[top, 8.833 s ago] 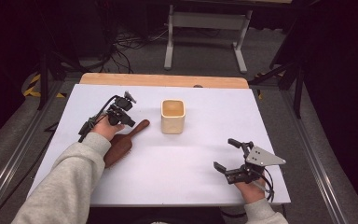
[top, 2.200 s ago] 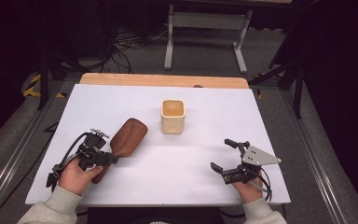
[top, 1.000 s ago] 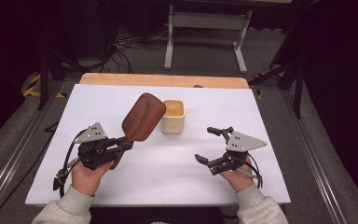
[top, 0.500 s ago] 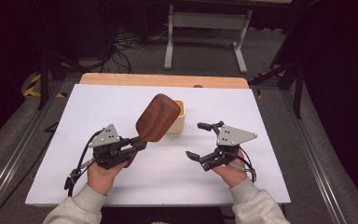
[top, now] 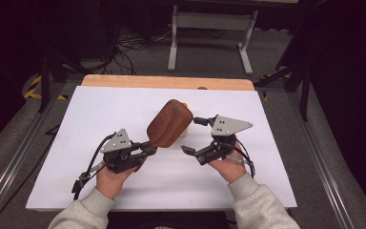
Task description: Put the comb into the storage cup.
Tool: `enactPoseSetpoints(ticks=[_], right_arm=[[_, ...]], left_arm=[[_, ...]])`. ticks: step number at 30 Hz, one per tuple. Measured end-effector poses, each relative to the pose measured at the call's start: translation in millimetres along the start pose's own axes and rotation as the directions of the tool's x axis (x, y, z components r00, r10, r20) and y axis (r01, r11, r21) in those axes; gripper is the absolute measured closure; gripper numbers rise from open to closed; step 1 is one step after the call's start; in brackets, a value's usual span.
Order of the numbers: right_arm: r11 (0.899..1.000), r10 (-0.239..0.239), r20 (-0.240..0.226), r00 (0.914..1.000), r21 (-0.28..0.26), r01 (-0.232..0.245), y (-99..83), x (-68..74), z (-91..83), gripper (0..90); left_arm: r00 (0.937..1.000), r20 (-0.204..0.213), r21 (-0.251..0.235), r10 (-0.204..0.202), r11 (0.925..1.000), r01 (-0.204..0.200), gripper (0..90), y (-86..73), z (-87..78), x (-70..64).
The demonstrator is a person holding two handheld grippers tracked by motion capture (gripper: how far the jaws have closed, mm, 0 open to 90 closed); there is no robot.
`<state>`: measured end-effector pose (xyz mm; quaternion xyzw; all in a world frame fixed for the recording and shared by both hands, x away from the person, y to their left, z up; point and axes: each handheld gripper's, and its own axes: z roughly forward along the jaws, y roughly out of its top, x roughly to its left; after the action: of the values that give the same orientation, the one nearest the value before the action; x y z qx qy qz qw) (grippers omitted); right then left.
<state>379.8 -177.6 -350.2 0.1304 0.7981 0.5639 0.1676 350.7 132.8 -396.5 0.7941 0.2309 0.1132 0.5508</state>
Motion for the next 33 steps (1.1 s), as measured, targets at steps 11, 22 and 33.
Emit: enactPoseSetpoints(ticks=[11, 22, 33], right_arm=[[0.997, 0.064, -0.046, 0.9969, 0.045, -0.061, 11.1, -8.7, 23.6, 3.4], [0.993, 0.105, -0.082, 0.9911, 0.068, -0.1, 15.9, -12.4, 36.6, 5.6], [0.99, 0.124, -0.07, 0.9898, 0.071, -0.119, 22.4, -11.4, 29.8, 26.2]], left_arm=[[0.9999, 0.001, 0.0, 0.015, 0.9999, -0.015, 74.4, -1.7, 2.0, -3.6], [0.9994, 0.004, 0.015, 0.033, 0.9993, -0.033, 74.4, -4.0, 7.1, -5.5], [0.9979, -0.007, 0.046, 0.065, 0.9969, -0.064, 75.2, -6.1, 11.0, -7.0]])
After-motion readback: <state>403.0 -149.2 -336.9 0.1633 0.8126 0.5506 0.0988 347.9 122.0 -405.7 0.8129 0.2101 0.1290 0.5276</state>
